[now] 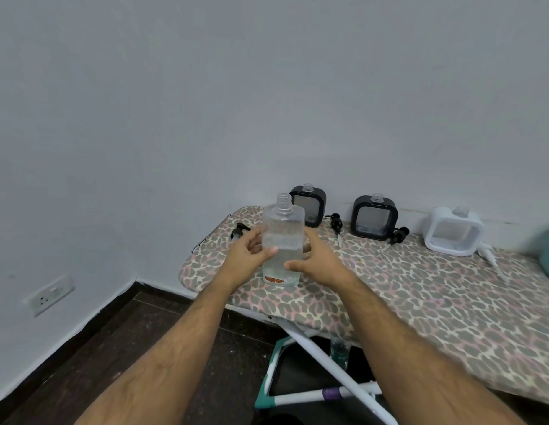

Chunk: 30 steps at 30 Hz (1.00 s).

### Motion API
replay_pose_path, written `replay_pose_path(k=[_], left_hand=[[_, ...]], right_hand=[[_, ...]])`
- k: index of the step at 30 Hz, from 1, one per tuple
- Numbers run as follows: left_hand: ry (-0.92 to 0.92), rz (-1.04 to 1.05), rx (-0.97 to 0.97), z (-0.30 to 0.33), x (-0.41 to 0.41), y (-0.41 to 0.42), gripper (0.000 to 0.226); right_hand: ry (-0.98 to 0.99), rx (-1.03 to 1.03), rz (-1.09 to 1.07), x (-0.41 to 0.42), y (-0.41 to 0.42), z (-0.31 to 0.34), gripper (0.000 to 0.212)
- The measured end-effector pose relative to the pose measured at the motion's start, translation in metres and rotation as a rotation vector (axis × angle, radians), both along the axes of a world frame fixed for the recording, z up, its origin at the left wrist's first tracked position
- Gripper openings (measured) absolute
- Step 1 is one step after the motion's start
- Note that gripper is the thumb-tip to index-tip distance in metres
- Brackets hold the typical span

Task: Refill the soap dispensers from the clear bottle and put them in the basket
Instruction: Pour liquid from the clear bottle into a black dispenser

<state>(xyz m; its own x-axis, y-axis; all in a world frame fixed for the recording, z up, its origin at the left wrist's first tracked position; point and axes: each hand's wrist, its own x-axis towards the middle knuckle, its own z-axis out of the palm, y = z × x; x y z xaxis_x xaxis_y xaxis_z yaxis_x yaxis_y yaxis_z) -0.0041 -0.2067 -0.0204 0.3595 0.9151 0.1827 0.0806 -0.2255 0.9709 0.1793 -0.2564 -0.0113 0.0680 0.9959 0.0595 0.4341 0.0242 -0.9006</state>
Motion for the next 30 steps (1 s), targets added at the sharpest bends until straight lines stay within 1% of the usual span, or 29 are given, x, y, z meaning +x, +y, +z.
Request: replay_pose_path(k=[2,4,7,10,14,17,18,20,22,23,25,27,30], left_hand=[[-0.008,0.002,-0.002,0.001,0.000,0.000,0.055],[0.005,0.025,-0.005,0.002,-0.003,0.002,0.061],[0.026,0.057,0.010,0.005,-0.011,0.006,0.063],[0.028,0.089,0.009,0.004,-0.024,0.012,0.062],[0.025,0.083,0.023,-0.001,-0.034,0.014,0.060],[0.015,0.092,0.062,0.000,-0.030,0.008,0.060],[0.024,0.144,0.092,0.000,-0.027,0.006,0.061],[0.046,0.373,0.161,-0.001,-0.020,-0.004,0.058],[0.001,0.585,0.255,-0.003,-0.012,-0.025,0.036],[-0.028,0.614,0.297,-0.001,-0.005,-0.037,0.024],[-0.046,0.557,0.325,0.004,0.011,-0.063,0.008],[-0.016,0.442,0.349,0.008,0.029,-0.081,0.002],[0.046,0.249,0.329,0.011,0.064,-0.088,0.011]], right_hand=[[0.007,-0.001,-0.058,-0.004,0.000,-0.006,0.070],[0.014,0.021,-0.072,-0.009,0.002,-0.006,0.063],[0.037,0.031,-0.064,-0.018,0.008,-0.005,0.063],[0.018,0.023,-0.046,-0.029,0.016,-0.004,0.063],[0.012,0.019,-0.040,-0.037,0.020,-0.006,0.059],[0.027,0.031,-0.033,-0.036,0.018,-0.008,0.062],[0.040,0.031,-0.022,-0.034,0.017,-0.008,0.065],[0.090,0.013,0.002,-0.031,0.015,-0.009,0.075],[0.092,-0.005,-0.004,-0.025,0.011,-0.008,0.084],[0.073,-0.006,-0.020,-0.020,0.009,-0.007,0.086],[0.053,0.013,-0.062,-0.005,0.004,-0.005,0.082],[0.042,0.041,-0.113,0.011,0.000,-0.003,0.073],[0.033,0.080,-0.210,0.037,-0.004,-0.002,0.066]])
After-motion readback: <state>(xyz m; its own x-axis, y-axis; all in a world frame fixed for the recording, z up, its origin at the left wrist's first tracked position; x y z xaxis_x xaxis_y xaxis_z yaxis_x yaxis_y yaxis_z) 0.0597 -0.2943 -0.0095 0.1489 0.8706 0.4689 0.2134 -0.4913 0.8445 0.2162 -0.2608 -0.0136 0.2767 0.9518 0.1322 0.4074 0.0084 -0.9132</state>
